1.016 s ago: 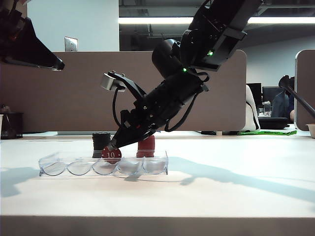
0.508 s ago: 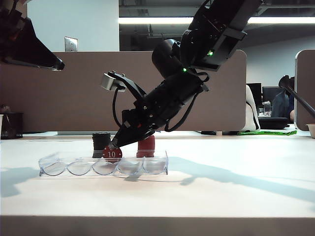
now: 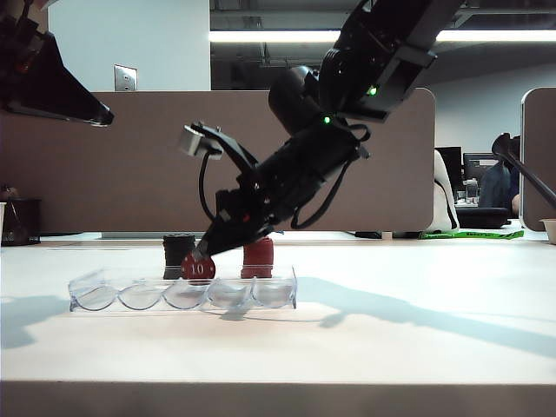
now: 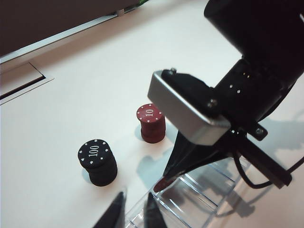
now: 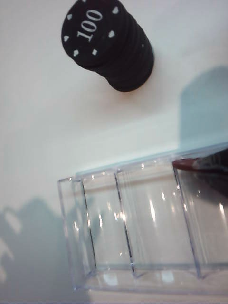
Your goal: Pick up the chip in the box and place it on the pile of chips with the same color.
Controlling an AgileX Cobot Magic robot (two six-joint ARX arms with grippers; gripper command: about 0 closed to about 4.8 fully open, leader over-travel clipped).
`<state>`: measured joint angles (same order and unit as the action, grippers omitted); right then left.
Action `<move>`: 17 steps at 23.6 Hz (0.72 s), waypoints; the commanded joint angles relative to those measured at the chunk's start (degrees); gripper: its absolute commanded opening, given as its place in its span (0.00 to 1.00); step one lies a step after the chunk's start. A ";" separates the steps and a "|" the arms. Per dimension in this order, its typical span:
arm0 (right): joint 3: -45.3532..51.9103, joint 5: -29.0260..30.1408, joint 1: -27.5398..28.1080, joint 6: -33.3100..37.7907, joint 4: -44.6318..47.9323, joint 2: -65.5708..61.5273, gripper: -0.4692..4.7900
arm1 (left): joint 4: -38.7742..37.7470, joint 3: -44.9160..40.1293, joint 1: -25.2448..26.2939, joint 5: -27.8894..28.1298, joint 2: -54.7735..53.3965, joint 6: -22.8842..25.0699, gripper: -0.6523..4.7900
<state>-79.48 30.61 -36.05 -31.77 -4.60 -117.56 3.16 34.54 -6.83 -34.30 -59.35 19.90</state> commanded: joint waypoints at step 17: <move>-0.26 3.23 7.45 43.52 14.27 9.42 0.09 | 0.35 0.33 0.02 -0.44 0.13 -0.42 0.23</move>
<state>-79.70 33.10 -29.17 5.63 7.73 -108.47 3.18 34.54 -6.83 -34.35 -59.33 19.66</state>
